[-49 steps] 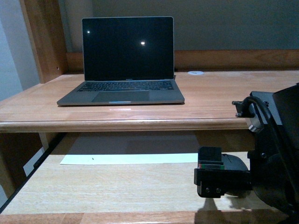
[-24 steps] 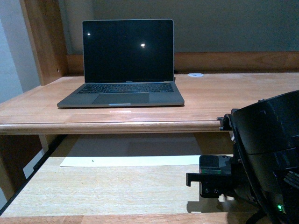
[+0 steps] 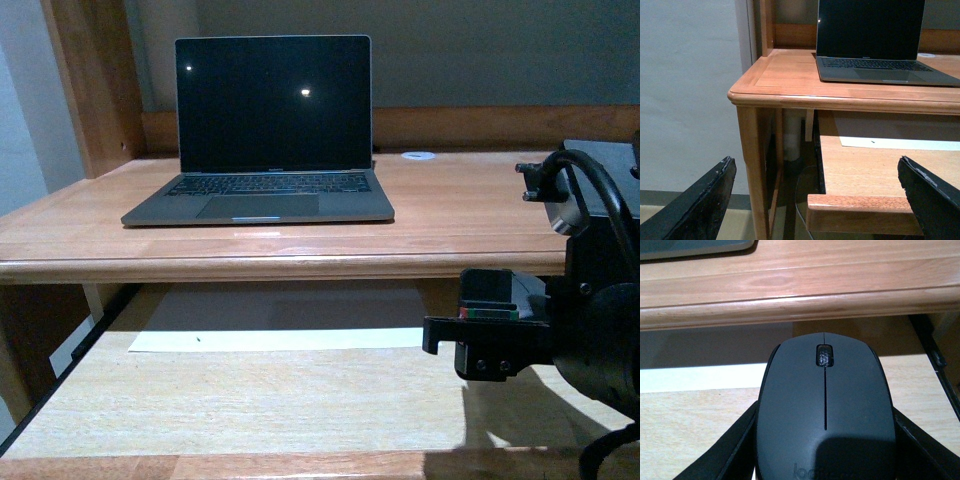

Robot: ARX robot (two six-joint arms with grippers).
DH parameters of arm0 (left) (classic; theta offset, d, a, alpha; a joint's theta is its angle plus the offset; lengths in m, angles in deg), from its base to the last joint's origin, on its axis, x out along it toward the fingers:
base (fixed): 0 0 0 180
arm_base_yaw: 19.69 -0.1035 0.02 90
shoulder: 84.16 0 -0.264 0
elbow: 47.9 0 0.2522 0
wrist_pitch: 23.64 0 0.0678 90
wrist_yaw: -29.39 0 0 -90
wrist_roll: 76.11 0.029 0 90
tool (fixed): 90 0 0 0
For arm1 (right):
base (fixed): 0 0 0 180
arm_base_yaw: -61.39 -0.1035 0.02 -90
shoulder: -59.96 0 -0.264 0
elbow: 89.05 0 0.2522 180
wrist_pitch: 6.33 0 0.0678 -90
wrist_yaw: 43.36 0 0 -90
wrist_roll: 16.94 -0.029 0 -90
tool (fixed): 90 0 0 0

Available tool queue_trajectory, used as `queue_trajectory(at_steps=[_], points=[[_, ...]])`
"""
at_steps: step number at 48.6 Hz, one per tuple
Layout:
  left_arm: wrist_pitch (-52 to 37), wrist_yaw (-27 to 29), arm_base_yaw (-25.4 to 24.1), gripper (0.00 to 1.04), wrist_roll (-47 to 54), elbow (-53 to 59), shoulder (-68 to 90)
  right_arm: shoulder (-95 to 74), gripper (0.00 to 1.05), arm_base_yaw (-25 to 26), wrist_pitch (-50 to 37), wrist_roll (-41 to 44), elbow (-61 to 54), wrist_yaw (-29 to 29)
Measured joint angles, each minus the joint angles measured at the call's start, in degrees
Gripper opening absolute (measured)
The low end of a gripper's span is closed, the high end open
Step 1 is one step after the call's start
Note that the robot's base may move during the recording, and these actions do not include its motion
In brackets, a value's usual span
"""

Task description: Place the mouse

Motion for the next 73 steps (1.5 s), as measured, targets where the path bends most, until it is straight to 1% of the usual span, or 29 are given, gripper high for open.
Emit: queue_trajectory(at_steps=[7,15,26,30,36,52,58,60,73], points=[[0.11,0.02,0.00,0.98,0.00,0.00,0.00,0.07,0.63,0.04,0.00,-0.07,-0.61,0.00],[0.09,-0.11,0.00,0.98,0.00,0.00,0.00,-2.01,0.63,1.81,-0.87,-0.31,0.46,0.11],[0.02,-0.17,0.00,0.98,-0.04,0.00,0.00,-7.69,0.63,5.07,-0.79,-0.42,6.03,1.27],[-0.11,0.07,0.00,0.98,-0.09,0.00,0.00,-10.97,0.63,6.21,-0.61,-0.31,10.56,1.31],[-0.11,0.07,0.00,0.98,-0.13,0.00,0.00,-12.85,0.63,6.54,-2.40,1.53,13.92,0.35],[0.00,0.00,0.00,0.98,-0.13,0.00,0.00,-13.75,0.63,6.47,-2.49,2.62,14.36,-0.20],[-0.04,-0.02,0.00,0.98,-0.13,0.00,0.00,-19.80,0.63,7.72,-1.79,2.84,20.17,-0.68],[-0.02,-0.02,0.00,0.98,-0.13,0.00,0.00,-23.28,0.63,8.76,-0.04,3.06,23.65,-0.94],[-0.02,0.00,0.00,0.98,-0.13,0.00,0.00,-36.63,0.63,14.95,3.10,3.45,37.77,-1.09]])
